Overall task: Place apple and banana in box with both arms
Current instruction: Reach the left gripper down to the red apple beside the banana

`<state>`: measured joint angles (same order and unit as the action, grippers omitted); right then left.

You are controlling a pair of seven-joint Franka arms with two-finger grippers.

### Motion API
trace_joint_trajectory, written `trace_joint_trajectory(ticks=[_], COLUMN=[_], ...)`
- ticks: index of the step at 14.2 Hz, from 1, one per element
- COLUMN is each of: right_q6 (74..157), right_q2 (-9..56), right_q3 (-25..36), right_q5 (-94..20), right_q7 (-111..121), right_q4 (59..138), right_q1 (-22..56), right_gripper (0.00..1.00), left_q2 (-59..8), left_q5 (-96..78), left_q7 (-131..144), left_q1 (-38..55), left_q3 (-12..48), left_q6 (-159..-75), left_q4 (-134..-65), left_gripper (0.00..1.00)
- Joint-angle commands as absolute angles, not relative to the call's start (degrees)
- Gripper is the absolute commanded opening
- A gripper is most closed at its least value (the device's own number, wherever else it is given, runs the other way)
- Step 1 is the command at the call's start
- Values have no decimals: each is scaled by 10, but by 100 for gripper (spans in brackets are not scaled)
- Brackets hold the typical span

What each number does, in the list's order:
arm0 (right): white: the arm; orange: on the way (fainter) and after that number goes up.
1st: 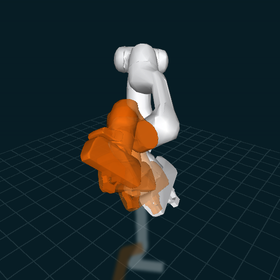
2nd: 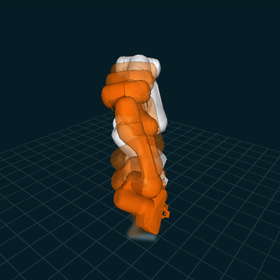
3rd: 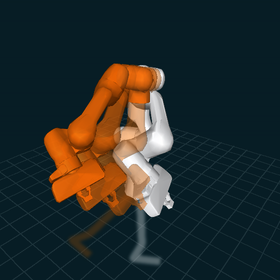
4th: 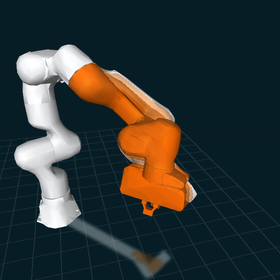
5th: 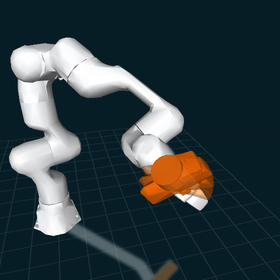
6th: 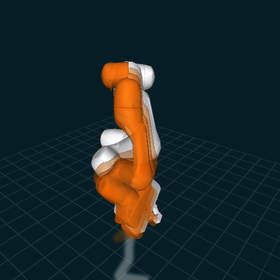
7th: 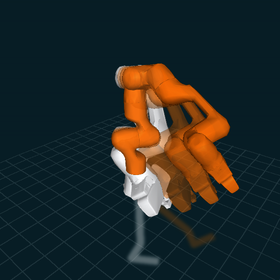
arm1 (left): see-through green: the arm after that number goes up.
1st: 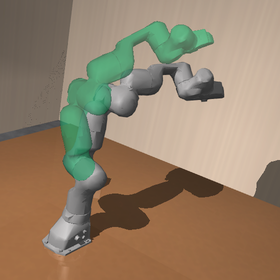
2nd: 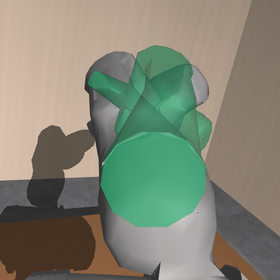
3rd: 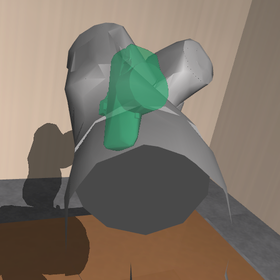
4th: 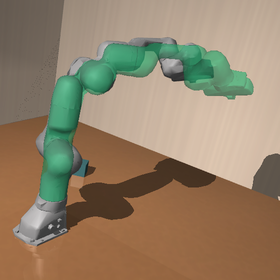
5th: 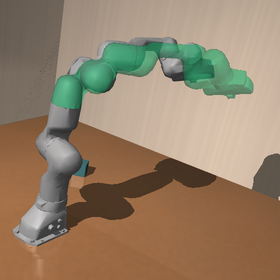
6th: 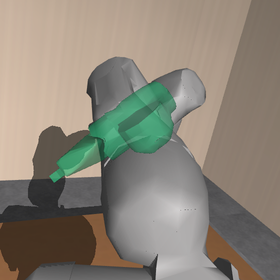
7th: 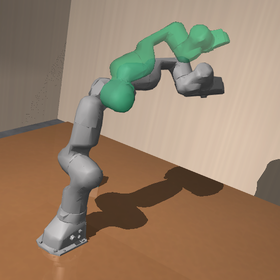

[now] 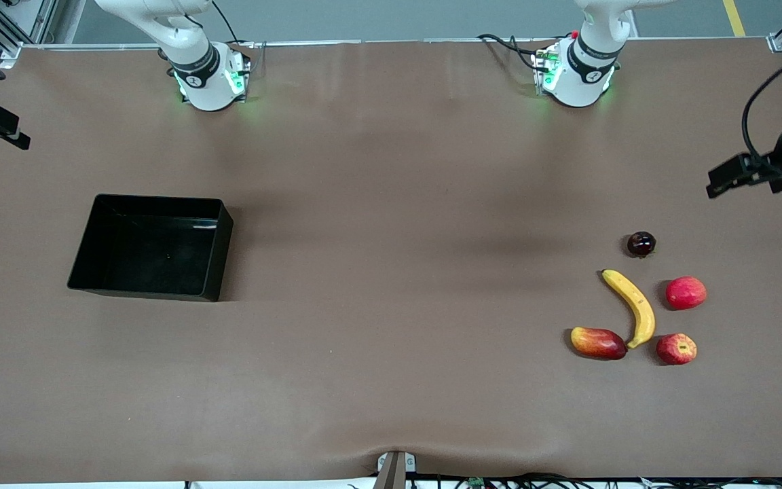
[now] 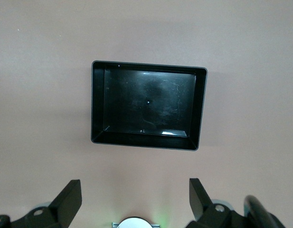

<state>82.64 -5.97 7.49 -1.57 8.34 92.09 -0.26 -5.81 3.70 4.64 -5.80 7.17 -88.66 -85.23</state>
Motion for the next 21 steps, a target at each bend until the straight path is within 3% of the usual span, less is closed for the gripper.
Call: trace_joint_trajectory(ticks=[1,12,16,21], right_q6=[824,824,838,876], right_q2=[-67,-32,-7,63], right_q3=[75,78,78,78], right_q5=[-13,-5,-14,-15], right_q7=[86,93,163,178], right_q4=[921,887,887,888], right_q1=[-5,-14,-74,-83], right_gripper=[100,100,100,100], left_q2=[-121,-364,-405,-449], left_q5=[51,128,127,132], left_q7=[3,-23,-29,-34], left_q1=[-66,-109,-115,-135], left_q3=[67,67,67,67], left_q6=[-950,-1262,-1308,-1379], left_q4=[-840,-832,-833,-834], left_gripper=[100,100,100,100])
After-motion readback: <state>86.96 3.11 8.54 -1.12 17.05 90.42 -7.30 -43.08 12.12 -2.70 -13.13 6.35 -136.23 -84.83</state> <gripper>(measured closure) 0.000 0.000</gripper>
